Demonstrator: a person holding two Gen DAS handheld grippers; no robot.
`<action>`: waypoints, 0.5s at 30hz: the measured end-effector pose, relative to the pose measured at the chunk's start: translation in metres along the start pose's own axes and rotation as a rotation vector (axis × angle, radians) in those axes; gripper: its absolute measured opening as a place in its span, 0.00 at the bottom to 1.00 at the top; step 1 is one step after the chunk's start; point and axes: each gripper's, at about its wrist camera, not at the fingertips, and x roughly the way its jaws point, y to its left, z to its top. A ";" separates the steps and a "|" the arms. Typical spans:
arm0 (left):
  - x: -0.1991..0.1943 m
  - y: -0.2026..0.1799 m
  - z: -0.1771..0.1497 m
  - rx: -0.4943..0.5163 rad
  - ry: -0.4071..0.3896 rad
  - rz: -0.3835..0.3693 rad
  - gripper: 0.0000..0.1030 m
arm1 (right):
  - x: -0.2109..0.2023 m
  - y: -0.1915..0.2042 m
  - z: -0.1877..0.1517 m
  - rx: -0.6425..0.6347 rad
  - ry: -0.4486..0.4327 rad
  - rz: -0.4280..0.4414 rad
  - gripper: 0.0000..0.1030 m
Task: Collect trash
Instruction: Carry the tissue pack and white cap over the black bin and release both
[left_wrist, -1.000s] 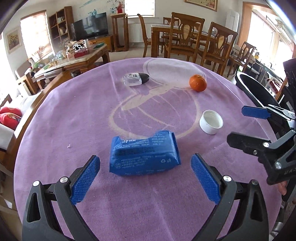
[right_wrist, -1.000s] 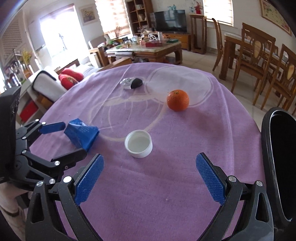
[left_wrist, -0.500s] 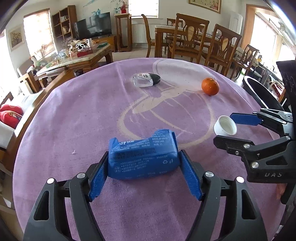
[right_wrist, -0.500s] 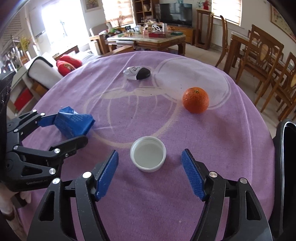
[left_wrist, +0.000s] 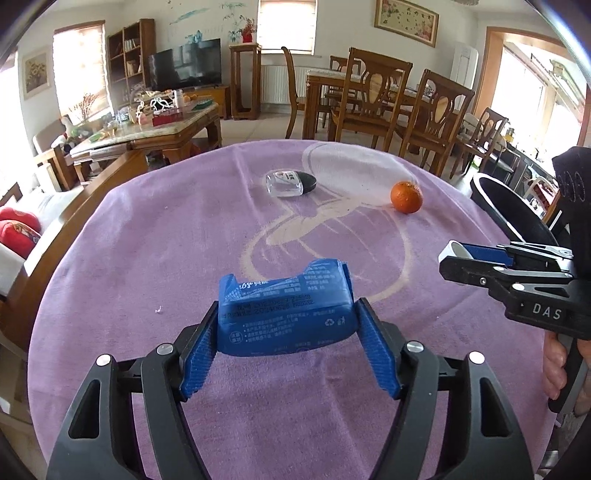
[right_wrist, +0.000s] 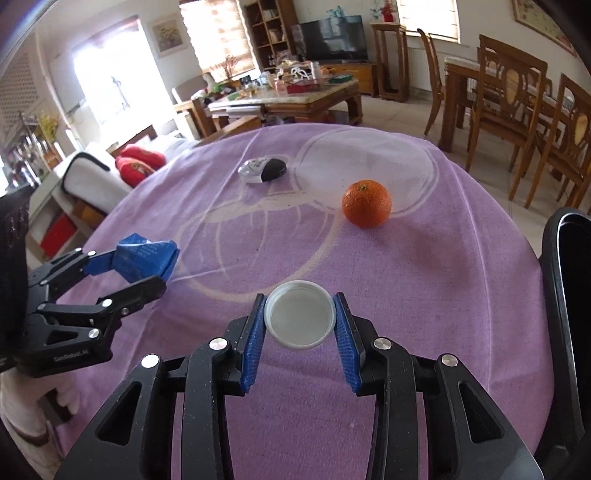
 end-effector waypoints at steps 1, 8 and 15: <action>-0.003 0.000 0.000 -0.003 -0.015 -0.005 0.68 | -0.006 -0.003 -0.001 0.016 -0.014 0.020 0.35; -0.034 -0.018 0.014 -0.017 -0.147 -0.089 0.68 | -0.052 -0.024 -0.001 0.080 -0.114 0.086 0.35; -0.050 -0.087 0.038 0.052 -0.242 -0.212 0.68 | -0.122 -0.078 -0.003 0.158 -0.255 0.079 0.35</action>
